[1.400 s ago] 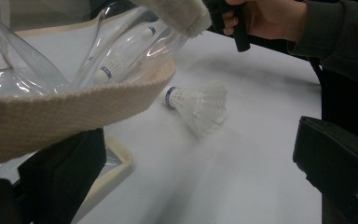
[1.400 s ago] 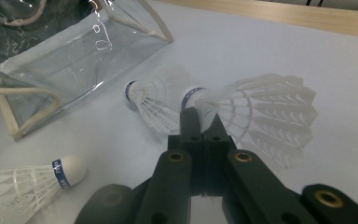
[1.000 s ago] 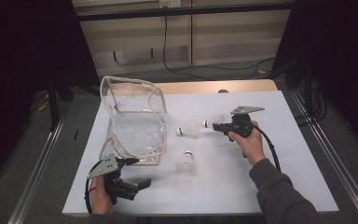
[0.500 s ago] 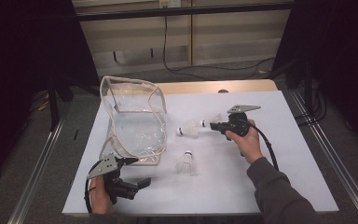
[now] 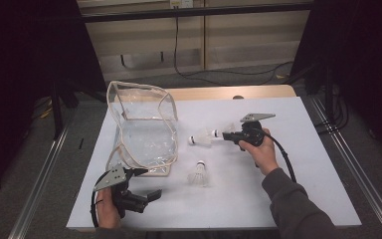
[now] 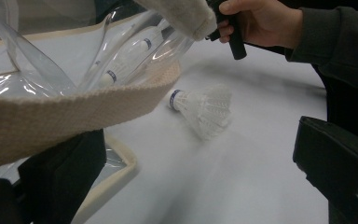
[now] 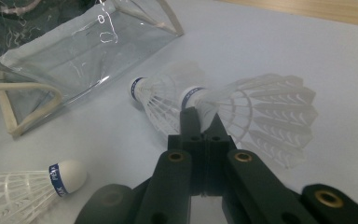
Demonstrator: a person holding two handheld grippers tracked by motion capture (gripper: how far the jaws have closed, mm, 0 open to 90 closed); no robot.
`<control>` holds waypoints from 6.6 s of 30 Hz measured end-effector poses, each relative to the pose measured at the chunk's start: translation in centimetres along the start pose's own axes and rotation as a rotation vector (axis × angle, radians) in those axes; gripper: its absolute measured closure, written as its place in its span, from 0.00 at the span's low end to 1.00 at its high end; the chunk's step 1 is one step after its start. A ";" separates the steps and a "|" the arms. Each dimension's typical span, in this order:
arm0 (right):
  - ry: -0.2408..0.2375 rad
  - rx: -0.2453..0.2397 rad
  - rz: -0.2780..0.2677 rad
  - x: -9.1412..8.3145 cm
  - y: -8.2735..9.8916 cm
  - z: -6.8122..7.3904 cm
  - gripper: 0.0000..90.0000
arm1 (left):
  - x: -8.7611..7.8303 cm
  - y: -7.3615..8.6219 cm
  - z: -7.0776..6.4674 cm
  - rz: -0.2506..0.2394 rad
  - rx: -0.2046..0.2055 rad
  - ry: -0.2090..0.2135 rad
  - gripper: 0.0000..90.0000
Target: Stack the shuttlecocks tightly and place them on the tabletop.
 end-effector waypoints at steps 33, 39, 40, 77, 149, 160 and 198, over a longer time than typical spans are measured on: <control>-0.046 -0.038 0.039 1.3 0.9 1.8 1.00 | 0.2 0.1 -0.1 0.010 0.000 0.007 0.03; -0.054 -0.063 0.047 1.1 1.1 2.1 1.00 | 0.1 0.1 0.0 0.007 0.001 0.004 0.03; -0.053 -0.066 0.046 1.0 1.1 2.1 1.00 | 0.1 0.1 0.0 0.008 0.003 0.006 0.03; -0.085 -0.025 0.031 2.2 1.3 3.0 1.00 | 0.4 0.1 0.1 0.010 -0.003 0.008 0.03; -0.108 -0.020 0.035 3.3 1.0 4.0 0.99 | 0.5 0.2 0.1 0.021 -0.001 0.014 0.03; -0.066 -0.047 0.072 3.1 1.4 3.6 0.82 | 0.5 0.3 0.1 0.025 0.000 0.015 0.03; -0.081 -0.068 0.046 2.6 1.3 3.3 1.00 | 0.5 0.2 0.1 0.018 -0.004 0.013 0.03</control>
Point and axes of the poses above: each handheld gripper's, and its own axes: x roughly forward along the jaws, y roughly out of its underside, z roughly to its left, the point moved 6 cm from there along x, roughly forward along the jaws, and after that the axes turned 9 degrees about y, right-handed, at the moved point
